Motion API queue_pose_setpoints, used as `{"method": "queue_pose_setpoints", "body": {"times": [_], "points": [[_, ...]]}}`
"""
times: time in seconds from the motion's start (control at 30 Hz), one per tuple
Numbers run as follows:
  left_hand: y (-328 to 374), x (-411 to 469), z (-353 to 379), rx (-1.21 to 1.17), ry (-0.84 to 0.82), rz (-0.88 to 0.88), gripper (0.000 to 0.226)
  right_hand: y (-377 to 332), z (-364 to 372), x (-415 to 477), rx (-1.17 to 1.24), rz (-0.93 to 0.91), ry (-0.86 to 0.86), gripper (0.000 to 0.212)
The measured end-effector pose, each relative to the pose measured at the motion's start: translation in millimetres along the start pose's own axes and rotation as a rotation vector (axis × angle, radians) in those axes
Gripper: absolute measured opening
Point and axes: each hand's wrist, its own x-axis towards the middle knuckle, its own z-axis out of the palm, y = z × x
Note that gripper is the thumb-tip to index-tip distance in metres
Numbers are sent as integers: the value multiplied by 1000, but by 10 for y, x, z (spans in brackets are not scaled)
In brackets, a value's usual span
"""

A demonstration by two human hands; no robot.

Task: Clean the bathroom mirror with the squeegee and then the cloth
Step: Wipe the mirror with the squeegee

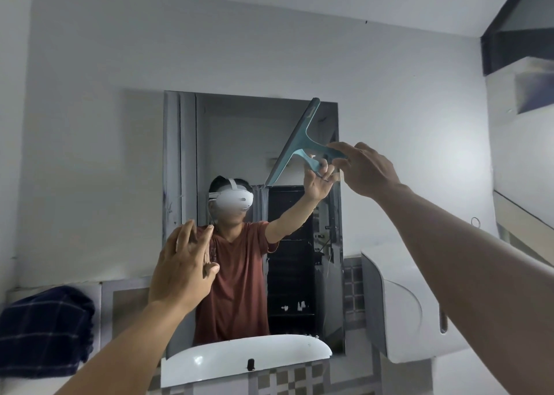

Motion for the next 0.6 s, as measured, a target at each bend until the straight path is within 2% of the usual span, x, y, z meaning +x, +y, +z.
{"method": "queue_pose_setpoints", "body": {"times": [0.23, 0.6], "points": [[13, 9, -30, 0, -2, -5, 89, 45, -35, -7, -13, 16, 21, 37], [25, -3, -28, 9, -16, -5, 90, -88, 192, -381, 146, 216, 3, 39]]}}
